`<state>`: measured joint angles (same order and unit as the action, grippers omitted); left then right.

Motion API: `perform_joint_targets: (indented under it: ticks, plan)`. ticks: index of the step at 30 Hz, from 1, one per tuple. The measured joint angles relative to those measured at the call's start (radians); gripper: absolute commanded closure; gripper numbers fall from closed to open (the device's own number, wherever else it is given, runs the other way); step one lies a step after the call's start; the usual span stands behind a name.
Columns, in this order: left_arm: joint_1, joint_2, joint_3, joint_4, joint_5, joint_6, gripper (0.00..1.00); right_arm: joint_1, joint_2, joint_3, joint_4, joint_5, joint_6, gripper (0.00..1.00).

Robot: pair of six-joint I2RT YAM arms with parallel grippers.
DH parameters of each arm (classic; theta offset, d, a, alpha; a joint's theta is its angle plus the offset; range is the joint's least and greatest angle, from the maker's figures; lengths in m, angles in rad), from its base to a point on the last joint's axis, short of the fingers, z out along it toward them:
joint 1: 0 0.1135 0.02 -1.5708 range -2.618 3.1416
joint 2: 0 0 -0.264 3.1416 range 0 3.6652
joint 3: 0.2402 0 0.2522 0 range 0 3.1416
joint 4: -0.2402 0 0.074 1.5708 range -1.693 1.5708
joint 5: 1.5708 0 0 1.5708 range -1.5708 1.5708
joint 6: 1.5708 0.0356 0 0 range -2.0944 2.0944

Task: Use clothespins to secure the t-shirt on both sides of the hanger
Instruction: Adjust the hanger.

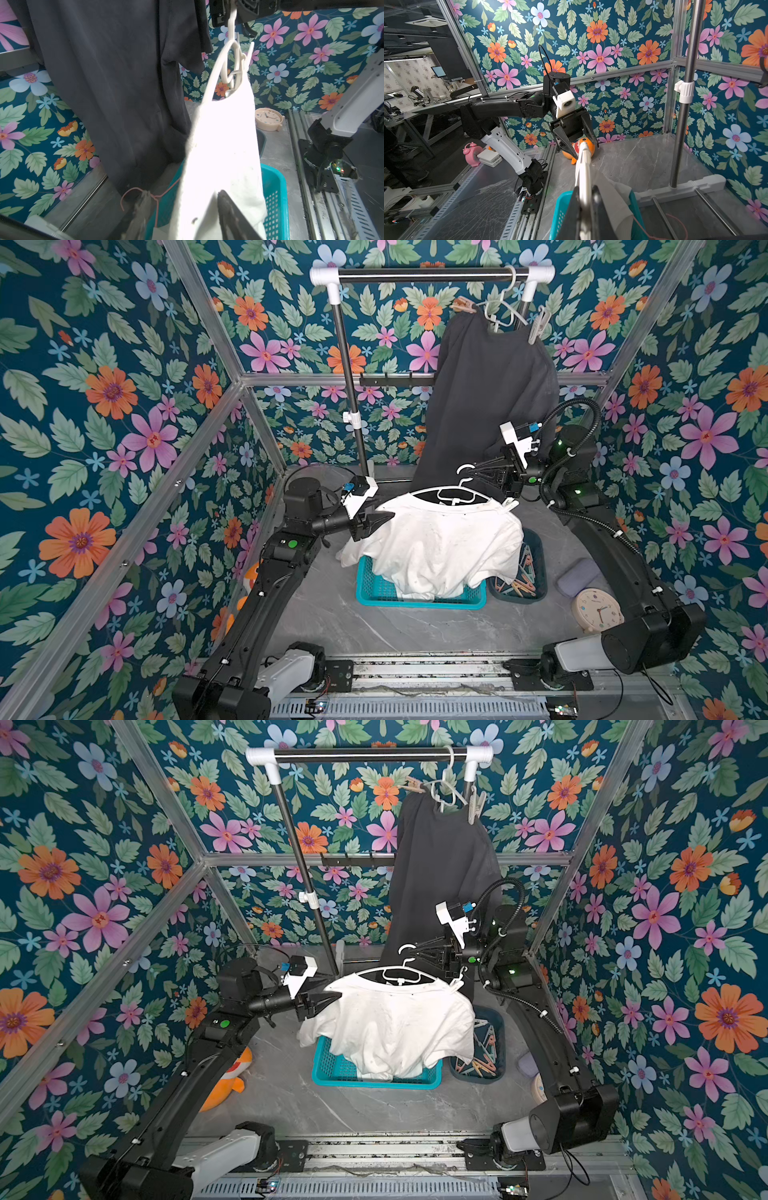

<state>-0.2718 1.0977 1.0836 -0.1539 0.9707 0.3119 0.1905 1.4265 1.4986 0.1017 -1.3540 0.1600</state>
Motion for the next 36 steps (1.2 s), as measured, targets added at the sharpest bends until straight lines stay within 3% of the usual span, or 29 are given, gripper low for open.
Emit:
perform_joint_targets:
  ticks: [20, 26, 30, 36]
  plan:
    - [0.003, 0.039, 0.005, 0.026, 0.064, -0.051, 0.61, -0.011, 0.076, 0.042, 0.125, -0.045, 0.125, 1.00]
    - [0.004, 0.050, 0.008, 0.028, 0.075, -0.063, 0.71, -0.011, 0.082, 0.042, 0.158, -0.056, 0.154, 1.00]
    - [0.004, 0.061, 0.014, 0.027, 0.083, -0.073, 0.87, -0.011, 0.083, 0.042, 0.169, -0.056, 0.164, 1.00]
    - [0.004, 0.063, 0.003, 0.060, 0.081, -0.103, 0.88, -0.011, 0.086, 0.043, 0.179, -0.059, 0.172, 1.00]
